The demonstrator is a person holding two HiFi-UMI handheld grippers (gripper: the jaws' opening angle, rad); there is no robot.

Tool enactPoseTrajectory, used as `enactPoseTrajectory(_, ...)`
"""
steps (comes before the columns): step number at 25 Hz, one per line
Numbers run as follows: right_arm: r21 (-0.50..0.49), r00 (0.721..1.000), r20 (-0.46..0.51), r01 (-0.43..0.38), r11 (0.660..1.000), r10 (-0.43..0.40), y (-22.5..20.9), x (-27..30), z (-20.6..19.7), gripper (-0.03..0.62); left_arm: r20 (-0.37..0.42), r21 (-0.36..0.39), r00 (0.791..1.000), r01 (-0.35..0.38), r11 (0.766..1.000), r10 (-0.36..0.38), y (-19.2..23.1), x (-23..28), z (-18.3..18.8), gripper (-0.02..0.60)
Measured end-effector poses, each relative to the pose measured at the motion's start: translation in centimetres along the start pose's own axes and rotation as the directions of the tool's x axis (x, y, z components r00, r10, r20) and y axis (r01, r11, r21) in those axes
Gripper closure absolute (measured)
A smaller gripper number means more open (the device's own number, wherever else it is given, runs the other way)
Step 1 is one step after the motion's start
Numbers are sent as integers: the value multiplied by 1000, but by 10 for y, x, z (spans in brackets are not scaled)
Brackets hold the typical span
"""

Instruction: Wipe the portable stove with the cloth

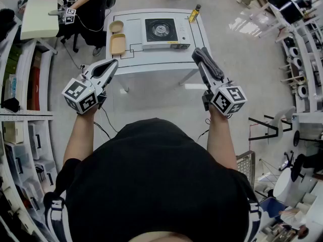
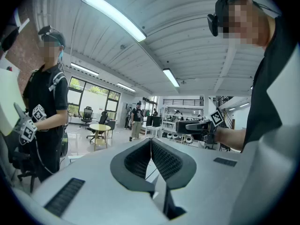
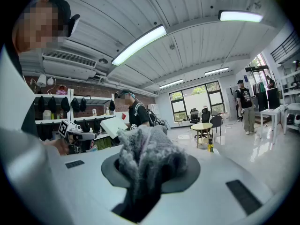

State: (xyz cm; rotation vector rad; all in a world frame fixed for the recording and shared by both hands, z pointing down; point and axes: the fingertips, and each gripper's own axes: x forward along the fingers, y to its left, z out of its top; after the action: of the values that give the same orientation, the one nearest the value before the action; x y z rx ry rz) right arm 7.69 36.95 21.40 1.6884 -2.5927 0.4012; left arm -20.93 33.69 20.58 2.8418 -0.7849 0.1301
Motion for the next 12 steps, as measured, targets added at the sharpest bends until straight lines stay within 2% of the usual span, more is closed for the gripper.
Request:
enactPoseTrajectory(6,1,1000,-7,18,1000,-18,13,3,-8,477,2,18,999,38,999,-39,8,-5,-3,558)
enactPoseTrajectory(12,26,998,-17,60,998,-59,0,2,-18,477,-21,17,998,66,998,-66,11,5,-8,558)
